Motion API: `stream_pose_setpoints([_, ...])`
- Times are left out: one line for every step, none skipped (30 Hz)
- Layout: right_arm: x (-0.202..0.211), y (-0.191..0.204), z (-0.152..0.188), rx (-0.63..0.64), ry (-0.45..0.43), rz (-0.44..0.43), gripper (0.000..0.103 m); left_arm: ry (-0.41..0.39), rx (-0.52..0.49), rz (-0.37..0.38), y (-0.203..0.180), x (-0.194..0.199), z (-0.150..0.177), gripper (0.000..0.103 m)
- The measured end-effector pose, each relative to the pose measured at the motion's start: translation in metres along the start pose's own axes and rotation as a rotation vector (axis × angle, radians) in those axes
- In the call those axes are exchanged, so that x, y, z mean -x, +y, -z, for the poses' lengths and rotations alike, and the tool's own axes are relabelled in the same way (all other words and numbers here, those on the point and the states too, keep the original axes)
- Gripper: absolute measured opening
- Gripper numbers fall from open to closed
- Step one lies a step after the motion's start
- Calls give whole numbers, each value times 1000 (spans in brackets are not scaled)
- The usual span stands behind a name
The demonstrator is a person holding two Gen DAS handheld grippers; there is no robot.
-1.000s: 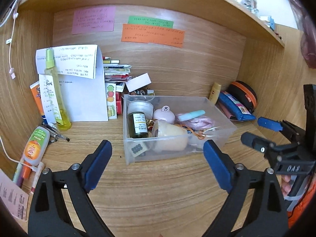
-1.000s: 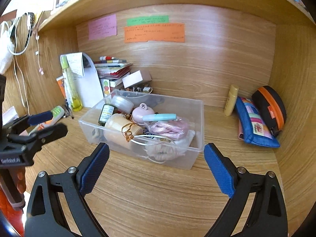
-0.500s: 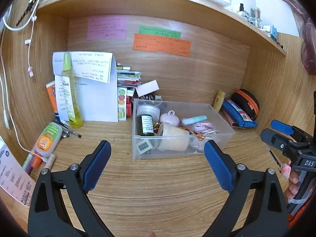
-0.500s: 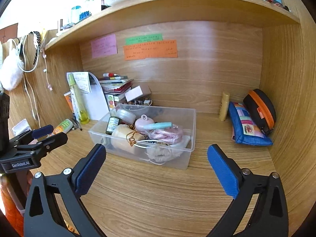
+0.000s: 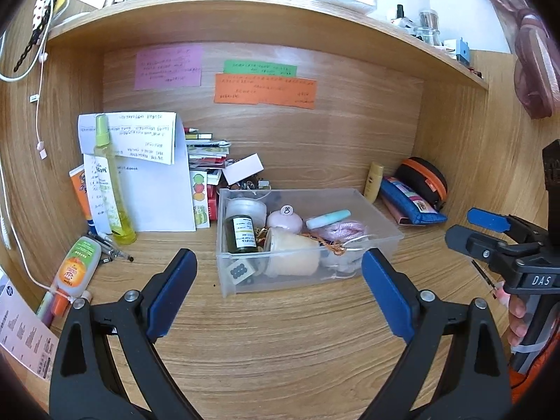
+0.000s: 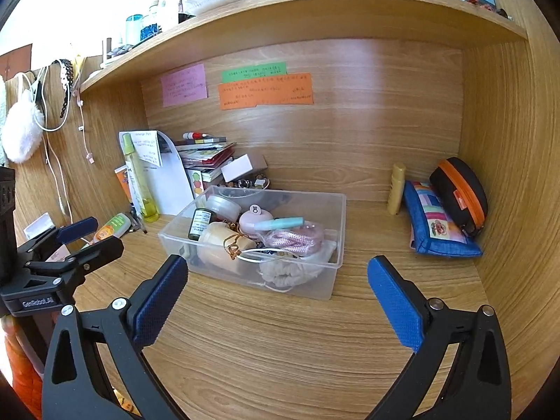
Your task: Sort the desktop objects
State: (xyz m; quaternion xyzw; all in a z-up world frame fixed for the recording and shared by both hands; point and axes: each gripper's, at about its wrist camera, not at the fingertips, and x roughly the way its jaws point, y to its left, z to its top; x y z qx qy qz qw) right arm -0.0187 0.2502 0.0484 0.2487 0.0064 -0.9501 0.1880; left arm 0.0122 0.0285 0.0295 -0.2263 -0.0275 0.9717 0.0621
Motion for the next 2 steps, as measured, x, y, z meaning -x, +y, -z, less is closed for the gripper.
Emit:
stream_pose_setpoints([-2, -1, 0, -3, 4, -1, 102, 4, 0, -4, -1, -1, 0, 96])
stream_pose_setpoints([-3, -2, 1, -6, 8, -1, 102, 9, 0, -9, -1, -3, 0, 96])
